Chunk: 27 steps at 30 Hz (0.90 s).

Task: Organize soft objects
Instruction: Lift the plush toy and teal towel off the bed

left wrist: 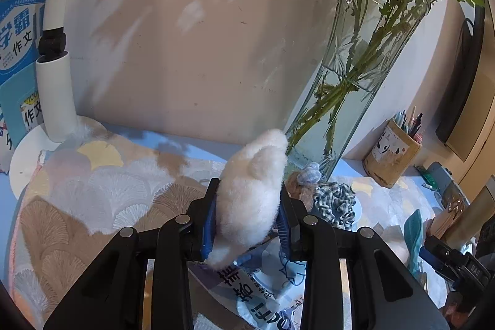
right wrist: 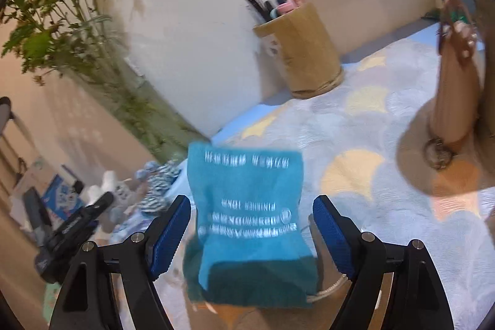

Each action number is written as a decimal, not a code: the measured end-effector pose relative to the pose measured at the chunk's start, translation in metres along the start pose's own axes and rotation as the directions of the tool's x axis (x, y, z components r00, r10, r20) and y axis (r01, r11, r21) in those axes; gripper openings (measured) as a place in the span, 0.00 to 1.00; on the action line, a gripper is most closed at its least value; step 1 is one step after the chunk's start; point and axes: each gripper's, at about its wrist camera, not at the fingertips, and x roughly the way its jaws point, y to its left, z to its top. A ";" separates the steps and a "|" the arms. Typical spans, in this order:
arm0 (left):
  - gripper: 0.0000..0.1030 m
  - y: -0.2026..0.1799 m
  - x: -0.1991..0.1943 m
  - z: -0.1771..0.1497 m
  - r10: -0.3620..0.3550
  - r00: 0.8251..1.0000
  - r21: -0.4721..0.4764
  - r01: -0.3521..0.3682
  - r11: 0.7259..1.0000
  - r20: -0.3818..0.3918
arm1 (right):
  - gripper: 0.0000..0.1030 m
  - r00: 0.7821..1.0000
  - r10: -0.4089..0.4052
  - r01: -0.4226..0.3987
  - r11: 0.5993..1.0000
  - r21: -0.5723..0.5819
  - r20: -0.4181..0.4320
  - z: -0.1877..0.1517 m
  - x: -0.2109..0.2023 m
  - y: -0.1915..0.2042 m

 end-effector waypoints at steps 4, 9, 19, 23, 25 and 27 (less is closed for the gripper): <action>0.29 0.000 0.002 -0.001 -0.003 1.000 0.005 0.003 1.000 -0.007 | 0.79 1.000 0.002 -0.001 0.998 -0.066 0.011 0.001 0.000 0.013; 0.29 0.000 0.002 -0.001 -0.001 1.000 0.013 0.002 1.000 -0.007 | 0.42 0.996 -0.034 0.019 0.985 -0.169 -0.086 -0.001 0.029 0.032; 0.29 -0.010 -0.008 -0.003 0.047 0.998 0.068 -0.049 0.997 0.035 | 0.16 0.968 0.245 -0.246 0.969 0.011 0.062 0.007 -0.011 0.002; 0.29 -0.026 -0.028 -0.002 0.081 0.993 0.114 -0.090 0.989 0.080 | 0.16 0.968 0.246 -0.246 0.969 -0.008 0.053 0.010 -0.014 0.007; 0.29 -0.038 -0.039 -0.004 0.081 0.993 0.132 -0.093 0.987 0.089 | 0.16 0.968 0.247 -0.247 0.969 -0.008 0.044 0.011 -0.020 0.010; 0.29 -0.049 -0.047 -0.008 0.096 0.992 0.150 -0.107 0.983 0.078 | 0.16 0.965 0.259 -0.259 0.966 -0.025 0.033 0.010 -0.030 0.016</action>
